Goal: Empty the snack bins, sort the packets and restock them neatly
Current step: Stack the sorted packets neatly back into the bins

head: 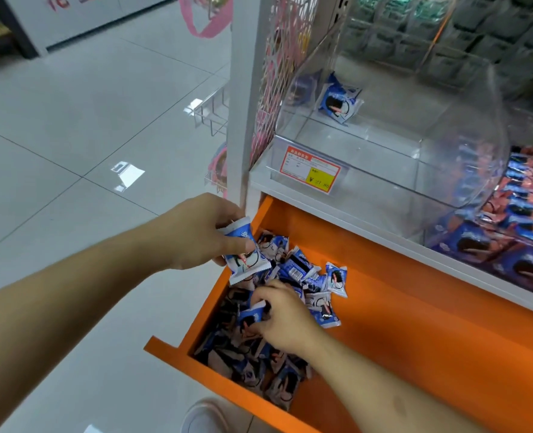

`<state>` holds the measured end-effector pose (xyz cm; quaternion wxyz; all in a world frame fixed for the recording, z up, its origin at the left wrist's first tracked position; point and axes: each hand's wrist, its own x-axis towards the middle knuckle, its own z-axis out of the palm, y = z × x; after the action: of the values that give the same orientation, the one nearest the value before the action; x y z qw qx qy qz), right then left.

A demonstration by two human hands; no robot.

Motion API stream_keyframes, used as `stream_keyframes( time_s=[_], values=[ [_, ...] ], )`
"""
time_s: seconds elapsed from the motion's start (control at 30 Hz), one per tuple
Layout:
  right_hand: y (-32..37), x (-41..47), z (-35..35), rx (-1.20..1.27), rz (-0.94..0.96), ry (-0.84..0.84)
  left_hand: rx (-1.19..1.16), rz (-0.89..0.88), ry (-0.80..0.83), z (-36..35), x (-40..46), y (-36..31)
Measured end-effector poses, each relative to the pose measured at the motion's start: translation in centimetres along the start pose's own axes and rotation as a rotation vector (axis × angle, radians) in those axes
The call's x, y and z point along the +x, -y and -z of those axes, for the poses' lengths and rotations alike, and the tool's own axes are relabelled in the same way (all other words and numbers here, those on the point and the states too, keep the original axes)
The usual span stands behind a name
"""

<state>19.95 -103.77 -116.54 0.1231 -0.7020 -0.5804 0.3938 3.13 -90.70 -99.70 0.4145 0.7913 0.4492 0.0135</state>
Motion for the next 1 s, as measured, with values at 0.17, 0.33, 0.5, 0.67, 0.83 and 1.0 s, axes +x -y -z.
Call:
stream_keyframes(
  time_s=[0.17,0.33,0.5,0.67,0.83,1.0],
  values=[
    [1.2,-2.9,5.5,0.393,-0.097,-0.016,-0.197,0.012,0.014,0.7,-1.0,-1.2],
    [3.7,-8.8,14.4,0.478,-0.048,-0.108,-0.298,-0.033,0.024,1.6,-3.0,-4.2],
    [6.2,-15.5,21.2,0.511,0.026,-0.229,-0.439,-0.078,0.048,1.8,-4.8,-8.8],
    [8.9,-20.6,24.0,0.42,0.15,-0.4,-0.669,-0.113,0.078,0.1,-6.9,-14.4],
    [9.2,-23.0,24.6,0.37,0.219,-0.568,-0.862,-0.138,0.079,-1.3,-8.9,-18.0],
    [9.6,-24.0,24.7,0.292,0.241,-0.64,-0.576,-0.254,0.064,-2.2,-10.5,-19.8]
  ],
)
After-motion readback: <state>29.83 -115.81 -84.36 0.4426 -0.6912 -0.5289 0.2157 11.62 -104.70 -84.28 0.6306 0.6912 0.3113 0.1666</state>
